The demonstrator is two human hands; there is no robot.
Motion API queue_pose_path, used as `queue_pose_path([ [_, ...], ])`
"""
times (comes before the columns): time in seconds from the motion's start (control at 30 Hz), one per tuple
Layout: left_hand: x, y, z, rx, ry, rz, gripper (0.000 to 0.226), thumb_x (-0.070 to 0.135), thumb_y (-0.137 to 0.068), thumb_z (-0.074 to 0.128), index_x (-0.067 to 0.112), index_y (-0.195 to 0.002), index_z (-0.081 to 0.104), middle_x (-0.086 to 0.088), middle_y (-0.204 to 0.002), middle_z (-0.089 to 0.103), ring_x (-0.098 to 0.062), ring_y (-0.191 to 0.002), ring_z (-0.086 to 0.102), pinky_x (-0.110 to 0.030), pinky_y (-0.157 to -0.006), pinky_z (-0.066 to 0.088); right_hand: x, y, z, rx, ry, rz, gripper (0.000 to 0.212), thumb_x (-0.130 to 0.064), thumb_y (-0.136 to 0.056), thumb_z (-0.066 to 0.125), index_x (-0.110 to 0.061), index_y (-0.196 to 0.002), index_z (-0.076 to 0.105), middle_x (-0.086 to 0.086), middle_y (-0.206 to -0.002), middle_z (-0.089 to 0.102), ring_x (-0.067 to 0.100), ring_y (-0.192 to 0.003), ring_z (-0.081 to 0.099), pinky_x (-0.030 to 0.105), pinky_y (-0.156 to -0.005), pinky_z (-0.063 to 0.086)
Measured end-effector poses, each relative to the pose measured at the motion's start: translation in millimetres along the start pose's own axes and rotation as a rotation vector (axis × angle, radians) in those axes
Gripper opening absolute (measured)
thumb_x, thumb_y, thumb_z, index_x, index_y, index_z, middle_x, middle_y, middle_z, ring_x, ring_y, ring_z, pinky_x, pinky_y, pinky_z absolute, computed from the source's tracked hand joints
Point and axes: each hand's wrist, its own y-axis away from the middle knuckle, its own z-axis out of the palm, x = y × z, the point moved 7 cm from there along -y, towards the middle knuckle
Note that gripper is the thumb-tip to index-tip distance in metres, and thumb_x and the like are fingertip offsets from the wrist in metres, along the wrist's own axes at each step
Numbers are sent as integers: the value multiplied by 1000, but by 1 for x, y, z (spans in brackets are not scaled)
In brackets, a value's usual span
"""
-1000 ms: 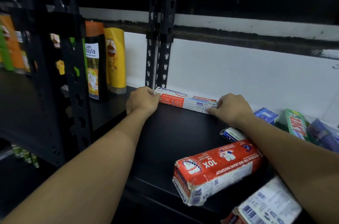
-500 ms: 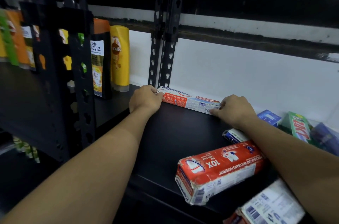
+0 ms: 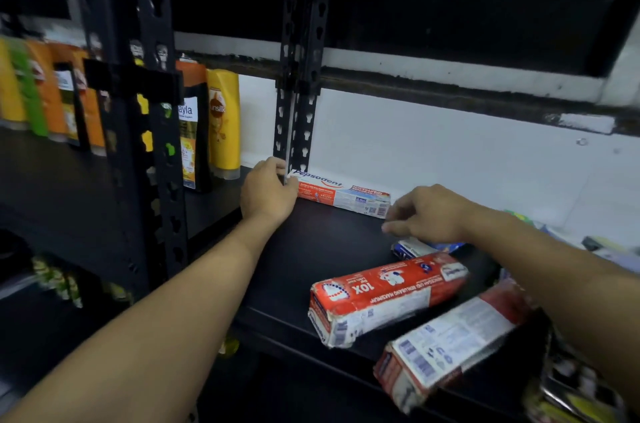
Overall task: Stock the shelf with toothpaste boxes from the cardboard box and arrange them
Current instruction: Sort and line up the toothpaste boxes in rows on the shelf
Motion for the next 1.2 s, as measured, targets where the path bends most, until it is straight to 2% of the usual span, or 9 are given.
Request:
queue_pose_path([
  [0.1, 22, 27, -14, -90, 145, 45, 10, 25, -84, 67, 27, -93, 70, 12, -90, 71, -1, -78, 62, -26, -78, 51, -2, 21, 7, -70, 55, -65, 24, -54, -84, 67, -34, -94, 74, -24, -86, 65, 4, -89, 60, 23, -80, 44],
  [0.2, 54, 68, -30, -355, 219, 122, 3, 28, -83, 72, 28, -80, 74, 15, -79, 72, -2, -74, 64, -29, -81, 55, 4, 32, 3, -22, 73, -59, 18, -46, -85, 69, -31, -95, 74, -22, -83, 61, 6, -89, 59, 21, -76, 39],
  [0.3, 86, 118, -54, -646, 222, 164, 7, 38, -84, 74, 32, -88, 76, 17, -86, 73, 0, -82, 67, -24, -84, 52, 15, 39, 0, -34, 144, -7, 21, -43, -84, 70, -28, -98, 74, -11, -103, 70, 15, -102, 62, 25, -83, 45],
  [0.43, 96, 166, -66, -822, 47, 225, 40, 54, -73, 80, 36, -107, 71, 21, -98, 71, 3, -89, 65, -16, -75, 50, 25, 57, -5, -66, 127, 53, 19, -42, -83, 71, -27, -95, 75, -9, -94, 70, 15, -95, 62, 23, -77, 44],
  [0.63, 90, 180, -78, -703, 9, 352, 54, 40, -70, 87, 32, -119, 66, 18, -111, 66, 3, -98, 62, -14, -80, 49, 0, 92, -29, 60, -88, -94, 6, -30, -86, 67, -34, -88, 71, -14, -94, 72, 9, -90, 67, 21, -77, 45],
  [0.77, 68, 171, -99, -668, 26, 237, 47, 39, -72, 86, 33, -115, 70, 21, -106, 70, 6, -97, 64, -20, -86, 53, -24, 114, -27, 43, -151, -187, 12, -31, -86, 70, -34, -98, 72, -23, -92, 65, -4, -90, 60, 8, -73, 39],
  [0.87, 53, 160, -114, -598, -16, 162, 28, 49, -79, 76, 36, -105, 74, 25, -101, 71, 10, -98, 62, -24, -91, 50, -33, 119, -17, 46, -136, -202, 20, -37, -88, 68, -35, -107, 70, -16, -102, 63, 4, -97, 58, 17, -80, 40],
  [1.03, 38, 156, -123, -477, -22, 20, 29, 56, -90, 59, 35, -105, 71, 18, -95, 73, 7, -89, 65, -28, -84, 55, -31, 117, -12, 69, -116, -134, 34, -41, -94, 59, -35, -128, 59, -7, -132, 50, 15, -118, 49, 23, -91, 36],
  [1.2, 43, 159, -130, -400, 88, 126, 32, 51, -78, 76, 32, -103, 69, 19, -97, 72, 3, -92, 65, -17, -75, 52, -28, 114, 2, 17, -175, -102, 30, -32, -95, 61, -33, -124, 61, -7, -125, 61, 8, -100, 50, 21, -84, 35],
])
